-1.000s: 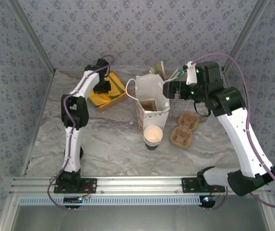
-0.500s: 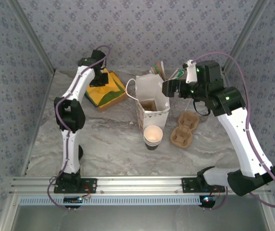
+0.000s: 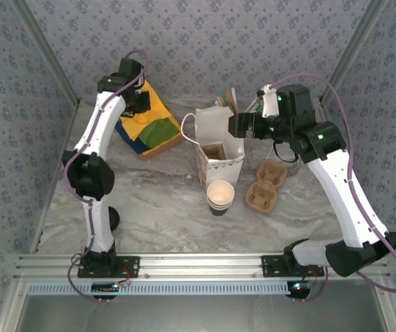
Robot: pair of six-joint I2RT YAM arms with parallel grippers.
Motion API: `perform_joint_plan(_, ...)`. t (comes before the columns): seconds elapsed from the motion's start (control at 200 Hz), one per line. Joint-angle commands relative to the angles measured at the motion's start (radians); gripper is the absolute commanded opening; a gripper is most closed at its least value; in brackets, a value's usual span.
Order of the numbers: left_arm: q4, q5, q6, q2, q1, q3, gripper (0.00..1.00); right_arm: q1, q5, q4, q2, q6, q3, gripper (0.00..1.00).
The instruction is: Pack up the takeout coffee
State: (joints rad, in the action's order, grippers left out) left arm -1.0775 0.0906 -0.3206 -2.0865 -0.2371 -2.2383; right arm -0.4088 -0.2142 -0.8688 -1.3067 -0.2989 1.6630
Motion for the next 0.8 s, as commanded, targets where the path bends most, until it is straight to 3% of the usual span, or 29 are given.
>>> perform_joint_plan(0.0, -0.015, -0.014, 0.025, -0.044, 0.007, 0.014, 0.0, -0.016, -0.012, -0.004, -0.002, -0.011, 0.021, 1.0)
perform_joint_plan(0.425, 0.009, -0.03, 0.034, -0.178, 0.032, 0.013, 0.04, -0.041, 0.03, -0.02, 0.017, -0.023, 0.004, 1.0)
perform_joint_plan(0.58, 0.009, -0.026, 0.039, -0.197, 0.037, 0.018, 0.17, -0.043, 0.03, -0.018, 0.009, -0.022, 0.004, 1.0)
perform_joint_plan(0.66, 0.006, -0.027, 0.038, -0.2, 0.039, 0.02, 0.19, -0.044, 0.03, -0.018, 0.006, -0.019, 0.006, 1.0)
perform_joint_plan(0.72, 0.007, -0.028, 0.038, -0.201, 0.039, 0.024, 0.28, -0.042, 0.032, -0.018, 0.003, -0.017, 0.007, 1.0)
perform_joint_plan(0.8, 0.009, -0.028, 0.039, -0.202, 0.039, 0.027, 0.26, -0.043, 0.031, -0.017, 0.001, -0.014, 0.007, 1.0)
